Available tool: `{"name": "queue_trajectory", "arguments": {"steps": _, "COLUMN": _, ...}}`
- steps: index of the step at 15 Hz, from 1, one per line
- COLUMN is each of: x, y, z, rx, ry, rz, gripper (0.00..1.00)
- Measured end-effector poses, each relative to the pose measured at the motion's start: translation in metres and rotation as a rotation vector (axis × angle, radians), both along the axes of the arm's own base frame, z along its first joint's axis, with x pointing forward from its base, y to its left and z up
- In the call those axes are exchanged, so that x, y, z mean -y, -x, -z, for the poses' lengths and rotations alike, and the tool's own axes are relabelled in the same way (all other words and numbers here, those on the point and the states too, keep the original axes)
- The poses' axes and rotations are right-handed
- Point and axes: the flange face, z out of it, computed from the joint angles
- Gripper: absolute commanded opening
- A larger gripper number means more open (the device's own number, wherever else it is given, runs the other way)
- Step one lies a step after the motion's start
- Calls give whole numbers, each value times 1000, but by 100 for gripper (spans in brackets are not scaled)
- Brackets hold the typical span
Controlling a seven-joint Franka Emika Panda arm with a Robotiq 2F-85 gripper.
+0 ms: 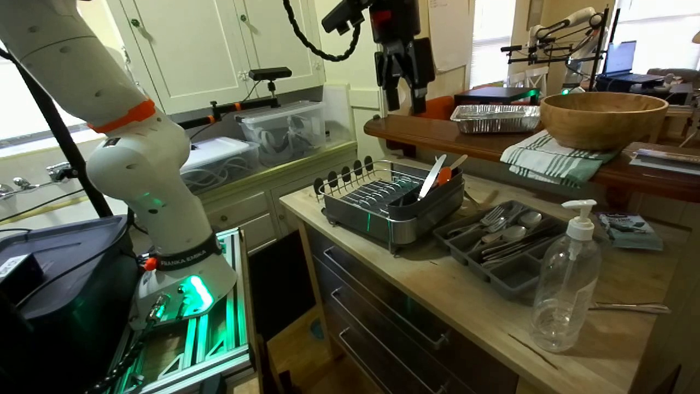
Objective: Move one utensil to the drying rack
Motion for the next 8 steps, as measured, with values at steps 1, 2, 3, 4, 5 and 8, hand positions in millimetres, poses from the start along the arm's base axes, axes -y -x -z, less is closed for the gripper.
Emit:
{"name": "queue_trajectory", "arguments": {"steps": 1, "x": 0, "y": 0, "z": -1, "rx": 1, "ry": 0, "rz": -1, "gripper": 100}}
{"name": "queue_trajectory", "arguments": {"steps": 2, "x": 0, "y": 0, "z": -1, "rx": 1, "ry": 0, "rz": -1, "gripper": 100}}
{"name": "queue_trajectory", "arguments": {"steps": 3, "x": 0, "y": 0, "z": -1, "rx": 2, "ry": 1, "rz": -1, "gripper": 100}}
{"name": "queue_trajectory", "arguments": {"steps": 4, "x": 0, "y": 0, "z": -2, "rx": 4, "ry": 2, "rz": 0, "gripper": 100}}
{"name": "queue_trajectory", "arguments": {"steps": 5, "x": 2, "y": 0, "z": -2, "rx": 10, "ry": 4, "rz": -6, "gripper": 100}}
{"name": "queue_trajectory", "arguments": {"steps": 8, "x": 21, "y": -3, "z": 1, "rx": 46, "ry": -5, "rz": -46, "gripper": 100}}
